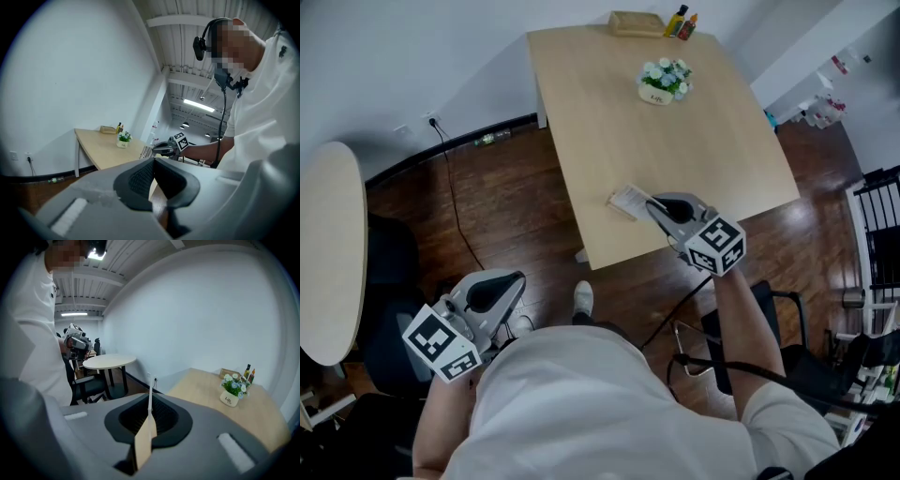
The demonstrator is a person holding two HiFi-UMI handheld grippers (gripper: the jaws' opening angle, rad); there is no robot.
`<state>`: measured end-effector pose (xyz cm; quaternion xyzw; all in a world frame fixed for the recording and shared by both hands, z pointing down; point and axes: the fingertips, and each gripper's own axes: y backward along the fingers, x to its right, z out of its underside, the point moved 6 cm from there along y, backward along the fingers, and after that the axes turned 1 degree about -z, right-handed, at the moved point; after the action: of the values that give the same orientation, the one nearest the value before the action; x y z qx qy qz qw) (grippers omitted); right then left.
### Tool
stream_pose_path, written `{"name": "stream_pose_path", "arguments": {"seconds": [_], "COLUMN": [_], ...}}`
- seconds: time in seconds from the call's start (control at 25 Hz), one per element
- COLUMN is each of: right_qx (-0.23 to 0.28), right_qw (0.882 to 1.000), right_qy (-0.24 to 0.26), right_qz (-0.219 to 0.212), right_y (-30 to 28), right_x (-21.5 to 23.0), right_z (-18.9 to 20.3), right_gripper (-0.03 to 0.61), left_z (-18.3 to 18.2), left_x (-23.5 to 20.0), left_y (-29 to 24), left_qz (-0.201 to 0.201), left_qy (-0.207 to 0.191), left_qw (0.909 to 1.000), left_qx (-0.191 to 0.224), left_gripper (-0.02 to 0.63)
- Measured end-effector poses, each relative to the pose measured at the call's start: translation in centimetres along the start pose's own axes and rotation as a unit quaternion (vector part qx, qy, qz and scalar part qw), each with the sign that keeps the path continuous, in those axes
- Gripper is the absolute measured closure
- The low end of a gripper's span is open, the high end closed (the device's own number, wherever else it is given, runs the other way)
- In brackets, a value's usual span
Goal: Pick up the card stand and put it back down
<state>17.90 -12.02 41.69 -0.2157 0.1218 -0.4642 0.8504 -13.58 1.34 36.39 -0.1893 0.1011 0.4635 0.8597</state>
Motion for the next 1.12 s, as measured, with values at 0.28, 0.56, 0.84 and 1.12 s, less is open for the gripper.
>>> {"name": "stream_pose_path", "arguments": {"seconds": [0.28,0.56,0.84,1.12], "right_qx": [0.005,0.002,0.01,0.016], "right_qw": [1.0,1.0,1.0,1.0], "right_qy": [0.002,0.0,-0.002,-0.008], "right_qz": [0.002,-0.006,-0.01,-0.014], "right_y": [0.1,-0.3,-0.1,0.5], "right_x": [-7.5,-15.6,-22.8,-28.2], "right_z": [-2.3,-4.0,-5.6,-6.9], "right_gripper": [0.558,0.558,0.558,0.558], "left_z": [1.0,2.6,4.0,4.9], "left_x": [-0.8,-1.0,-0.7,-0.6], "left_y": [5.5,10.2,13.5,15.9], "left_qz": [0.015,0.038,0.061,0.068], "left_qy": [-0.004,-0.005,-0.014,-0.014], "left_qw": [0.9999,0.9993,0.998,0.9975], "left_qx": [0.006,0.001,0.004,0.012], "left_gripper": [0.612,0.612,0.612,0.612]}}
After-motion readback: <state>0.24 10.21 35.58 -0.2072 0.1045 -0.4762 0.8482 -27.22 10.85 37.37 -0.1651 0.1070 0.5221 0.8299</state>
